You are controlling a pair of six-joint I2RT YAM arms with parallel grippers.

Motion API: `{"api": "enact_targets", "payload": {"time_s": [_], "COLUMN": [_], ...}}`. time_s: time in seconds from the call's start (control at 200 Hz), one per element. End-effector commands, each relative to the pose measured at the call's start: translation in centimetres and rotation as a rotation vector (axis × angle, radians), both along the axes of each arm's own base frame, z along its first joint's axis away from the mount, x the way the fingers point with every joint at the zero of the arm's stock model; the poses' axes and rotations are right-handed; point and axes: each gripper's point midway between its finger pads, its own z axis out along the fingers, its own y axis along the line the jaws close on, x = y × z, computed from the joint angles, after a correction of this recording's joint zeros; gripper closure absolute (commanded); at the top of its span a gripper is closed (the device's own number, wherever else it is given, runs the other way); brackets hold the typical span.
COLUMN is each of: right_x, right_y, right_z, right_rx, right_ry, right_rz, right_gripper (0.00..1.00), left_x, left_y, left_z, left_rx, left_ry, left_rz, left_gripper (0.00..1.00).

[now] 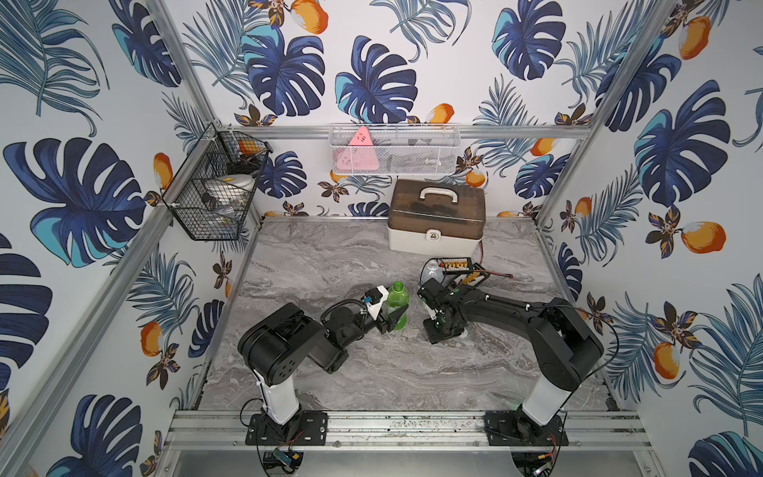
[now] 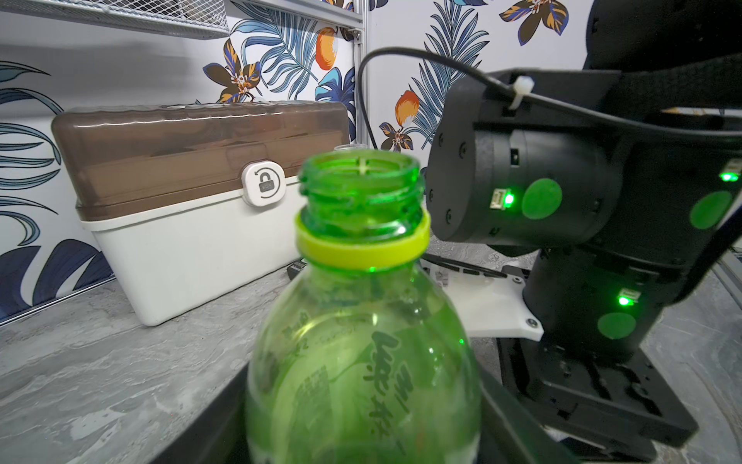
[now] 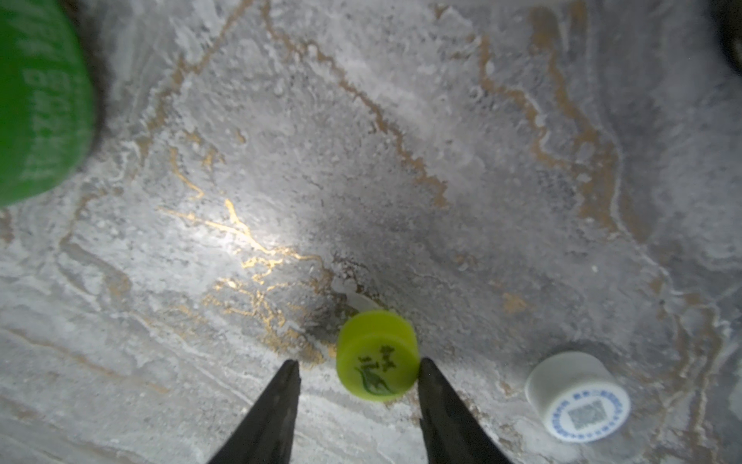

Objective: Screw on the bottle caps
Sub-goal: Move the bottle cap to the center of the board.

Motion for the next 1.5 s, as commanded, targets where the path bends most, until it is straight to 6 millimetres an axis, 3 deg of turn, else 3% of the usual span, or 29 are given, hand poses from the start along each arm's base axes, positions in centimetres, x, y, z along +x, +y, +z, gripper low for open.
{"api": "enact_targets", "payload": {"time_s": [0.0,0.29,0.605,0.891,1.071,1.496], "right_x": [0.2,-0.1,-1.7,-3.0,-1.8,-0.2], "right_y": [0.0,0.3,1.8,1.6,1.6,1.9], "right_z": [-0.3,-0.4,0.0,0.1,1.0,0.5], "right_rx": [-0.009,-0.025,0.014,0.029,0.016,0.011], "right_ry": [-0.011,-0.017,0.001,0.023,-0.033,-0.093], "right_rz": [0.006,0.038,0.092,0.094,0.086,0.023], "right_gripper": [0.5,0.55,0.55,0.55,0.53,0.53], "left_x": [-0.2,-0.2,-0.1,-0.1,-0.1,-0.3], "left_y": [-0.2,-0.3,-0.2,-0.1,-0.1,-0.2], "left_z": [-0.1,-0.2,-0.3,-0.3,-0.3,-0.2], "left_rx": [-0.003,-0.003,0.005,0.009,0.01,0.012], "left_ry": [0.01,0.013,0.007,0.004,0.001,-0.004], "left_rz": [-0.02,-0.021,-0.015,-0.011,-0.011,-0.015], "left_gripper": [0.28,0.28,0.28,0.28,0.28,0.28]}}
